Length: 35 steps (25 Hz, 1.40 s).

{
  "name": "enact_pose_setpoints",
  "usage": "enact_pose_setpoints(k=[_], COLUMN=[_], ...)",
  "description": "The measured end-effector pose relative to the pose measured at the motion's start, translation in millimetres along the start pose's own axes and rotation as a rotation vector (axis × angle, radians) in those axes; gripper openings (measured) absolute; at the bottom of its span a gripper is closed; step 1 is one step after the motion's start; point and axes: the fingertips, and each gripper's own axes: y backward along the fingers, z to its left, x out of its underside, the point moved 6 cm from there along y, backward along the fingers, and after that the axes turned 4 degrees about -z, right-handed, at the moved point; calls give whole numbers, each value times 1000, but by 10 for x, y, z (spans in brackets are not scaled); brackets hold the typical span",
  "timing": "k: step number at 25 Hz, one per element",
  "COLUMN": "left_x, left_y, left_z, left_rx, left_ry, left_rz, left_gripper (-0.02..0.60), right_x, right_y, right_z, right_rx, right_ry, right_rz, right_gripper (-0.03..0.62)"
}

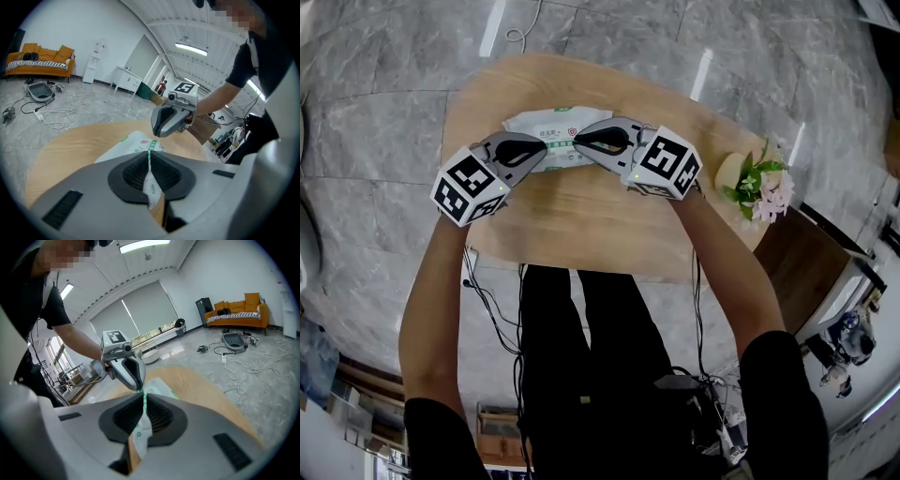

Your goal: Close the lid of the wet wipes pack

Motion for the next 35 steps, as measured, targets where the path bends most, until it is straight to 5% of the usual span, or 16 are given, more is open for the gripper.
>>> enact_pose_setpoints(k=[15, 23, 35], left_x=[73, 75, 106], left_y=[-132, -224, -322], left_z=[-13, -27, -53], left_rx=[-69, -149, -248], left_ry=[-25, -64, -100], left_rz=[145, 273, 348], left_gripper=[21, 18, 15], right_x=[199, 235, 197], right_y=[-227, -307, -369], right_z=[-41, -25, 5], right_rx=[74, 112, 192], right_ry=[-38, 12, 88], right_rz=[134, 221, 324], right_gripper=[12, 12, 11])
